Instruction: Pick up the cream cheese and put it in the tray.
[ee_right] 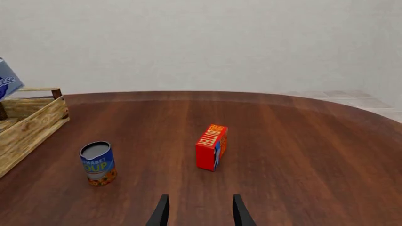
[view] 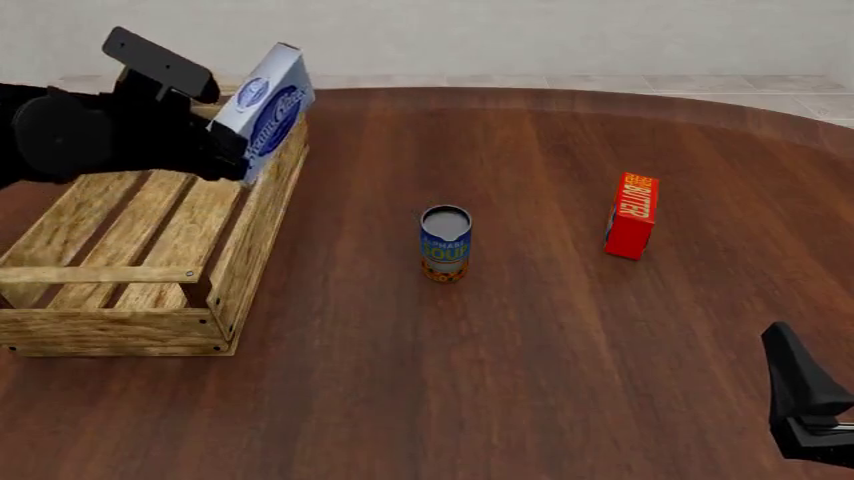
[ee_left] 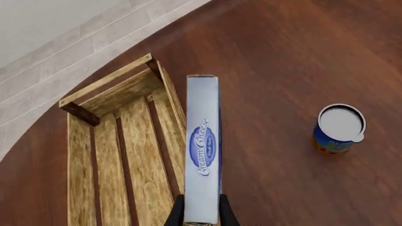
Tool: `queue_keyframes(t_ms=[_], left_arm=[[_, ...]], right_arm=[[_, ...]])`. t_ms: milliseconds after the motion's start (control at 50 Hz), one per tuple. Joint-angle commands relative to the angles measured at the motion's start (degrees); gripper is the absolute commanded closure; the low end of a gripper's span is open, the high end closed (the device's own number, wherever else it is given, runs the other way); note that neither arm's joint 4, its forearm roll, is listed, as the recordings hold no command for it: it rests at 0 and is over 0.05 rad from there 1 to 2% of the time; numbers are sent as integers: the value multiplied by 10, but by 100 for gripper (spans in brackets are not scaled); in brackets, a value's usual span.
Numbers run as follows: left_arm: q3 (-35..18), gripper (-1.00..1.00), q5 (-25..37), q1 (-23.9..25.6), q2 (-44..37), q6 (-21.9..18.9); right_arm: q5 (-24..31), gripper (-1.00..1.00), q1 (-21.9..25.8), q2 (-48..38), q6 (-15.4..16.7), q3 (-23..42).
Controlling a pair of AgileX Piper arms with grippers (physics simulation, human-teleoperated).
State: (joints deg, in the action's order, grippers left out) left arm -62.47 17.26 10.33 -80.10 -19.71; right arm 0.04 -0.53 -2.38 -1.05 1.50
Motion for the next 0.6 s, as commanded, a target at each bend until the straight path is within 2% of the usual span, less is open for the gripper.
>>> queue_keyframes(t_ms=[20, 440, 600], left_arm=[[-17, 100, 12, -40, 2, -9], [-11, 100, 0, -99, -13, -21], [13, 100, -26, -114, -23, -35]], right_arm=[[0, -100, 0, 0, 0, -1], [-1, -100, 0, -2, -1, 0], [0, -100, -1, 0, -1, 1]])
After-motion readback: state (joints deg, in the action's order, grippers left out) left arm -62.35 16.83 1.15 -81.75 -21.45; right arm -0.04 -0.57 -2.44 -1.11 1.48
